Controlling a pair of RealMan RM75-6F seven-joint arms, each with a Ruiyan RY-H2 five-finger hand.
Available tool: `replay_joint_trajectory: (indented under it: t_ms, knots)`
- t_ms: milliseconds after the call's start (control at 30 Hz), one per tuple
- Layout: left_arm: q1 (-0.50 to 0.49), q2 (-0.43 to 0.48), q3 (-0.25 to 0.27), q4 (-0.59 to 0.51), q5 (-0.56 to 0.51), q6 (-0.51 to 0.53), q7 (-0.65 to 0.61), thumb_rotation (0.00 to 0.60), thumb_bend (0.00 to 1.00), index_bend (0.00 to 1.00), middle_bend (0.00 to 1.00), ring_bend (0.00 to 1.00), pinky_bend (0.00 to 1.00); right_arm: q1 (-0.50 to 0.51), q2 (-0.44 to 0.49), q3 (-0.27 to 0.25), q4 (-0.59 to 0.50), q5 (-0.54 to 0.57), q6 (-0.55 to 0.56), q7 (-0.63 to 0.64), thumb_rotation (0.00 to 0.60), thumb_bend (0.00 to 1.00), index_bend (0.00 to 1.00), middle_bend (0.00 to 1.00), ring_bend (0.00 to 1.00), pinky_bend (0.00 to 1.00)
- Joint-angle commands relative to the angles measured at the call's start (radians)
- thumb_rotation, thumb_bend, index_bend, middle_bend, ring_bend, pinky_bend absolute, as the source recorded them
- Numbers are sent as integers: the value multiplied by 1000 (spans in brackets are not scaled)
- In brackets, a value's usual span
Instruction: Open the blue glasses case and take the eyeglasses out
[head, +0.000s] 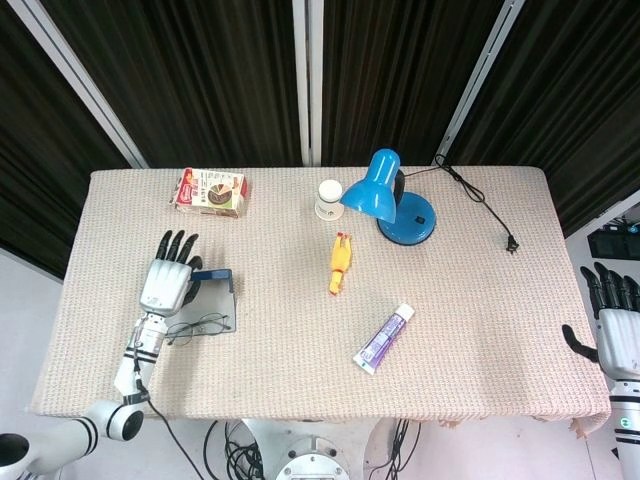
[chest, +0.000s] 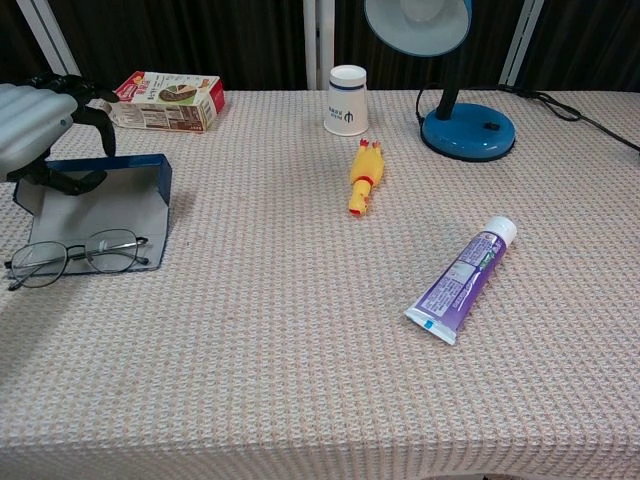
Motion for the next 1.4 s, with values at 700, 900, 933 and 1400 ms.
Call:
replay_joint_trajectory:
  t_ms: [700, 900, 933, 1400]
  knots:
    - [152, 302, 2, -617, -174, -24, 36, 600, 208, 202, 63, 0, 2, 1, -7, 1, 18, 0, -5, 21, 600, 236, 0, 0, 0, 0]
    - [173, 296, 54, -666, -172, -32, 68, 600, 209, 217, 67, 0, 3, -1, -6, -2, 16, -13, 4, 29, 600, 235, 0, 0, 0, 0]
    - [174, 290, 58, -668, -175, -33, 72, 600, 209, 221, 68, 0, 3, -2, -4, -2, 15, -14, 6, 31, 600, 235, 0, 0, 0, 0]
    - [164, 206, 45, -602, -226, -48, 122, 600, 235, 303, 84, 0, 4, -7, 1, -3, 24, -16, 7, 53, 600, 236, 0, 0, 0, 0]
